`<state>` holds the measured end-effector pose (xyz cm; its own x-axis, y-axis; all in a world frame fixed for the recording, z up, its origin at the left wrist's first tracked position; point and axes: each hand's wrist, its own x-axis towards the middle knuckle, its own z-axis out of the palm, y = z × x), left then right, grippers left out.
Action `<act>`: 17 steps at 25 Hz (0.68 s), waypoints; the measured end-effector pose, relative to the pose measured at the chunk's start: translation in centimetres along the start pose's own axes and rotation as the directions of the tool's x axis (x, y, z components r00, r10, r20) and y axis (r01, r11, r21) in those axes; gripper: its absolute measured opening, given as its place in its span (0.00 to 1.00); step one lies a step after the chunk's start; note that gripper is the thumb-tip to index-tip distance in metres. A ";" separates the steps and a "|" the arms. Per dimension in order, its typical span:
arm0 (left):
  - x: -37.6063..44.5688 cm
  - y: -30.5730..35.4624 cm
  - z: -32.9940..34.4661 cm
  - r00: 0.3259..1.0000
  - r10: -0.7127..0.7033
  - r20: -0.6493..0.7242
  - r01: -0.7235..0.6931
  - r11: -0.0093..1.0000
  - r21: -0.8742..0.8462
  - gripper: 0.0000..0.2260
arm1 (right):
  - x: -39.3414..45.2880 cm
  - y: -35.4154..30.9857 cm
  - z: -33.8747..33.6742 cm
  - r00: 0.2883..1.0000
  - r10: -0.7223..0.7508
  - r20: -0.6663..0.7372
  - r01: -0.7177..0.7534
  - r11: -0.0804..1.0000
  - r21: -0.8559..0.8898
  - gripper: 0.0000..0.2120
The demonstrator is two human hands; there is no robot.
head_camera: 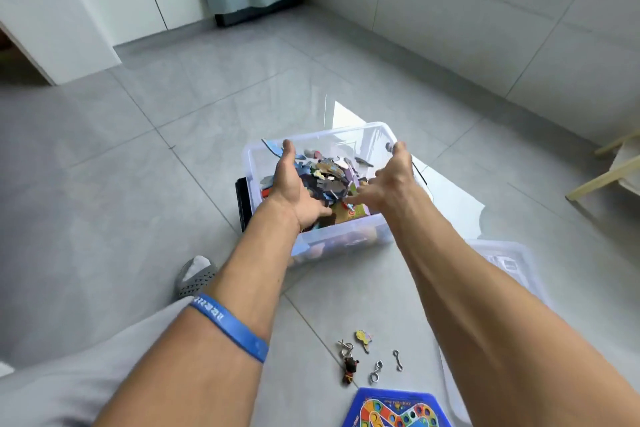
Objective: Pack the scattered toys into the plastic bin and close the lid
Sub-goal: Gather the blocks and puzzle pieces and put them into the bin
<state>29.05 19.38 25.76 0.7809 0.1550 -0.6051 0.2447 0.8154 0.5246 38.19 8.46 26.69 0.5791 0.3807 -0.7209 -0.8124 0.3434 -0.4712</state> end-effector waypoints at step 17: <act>4.0 -29.2 -14.6 0.913 0.081 -0.399 0.391 0.098 0.915 0.25 | 2.4 19.8 -32.9 0.905 -0.309 -0.294 -0.265 0.132 -0.955 0.17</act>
<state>16.64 4.34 -0.75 0.5035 0.4299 -0.7495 0.8555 -0.3698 0.3626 21.27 -12.14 -1.09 0.7546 -0.0138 -0.6560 -0.3259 -0.8756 -0.3564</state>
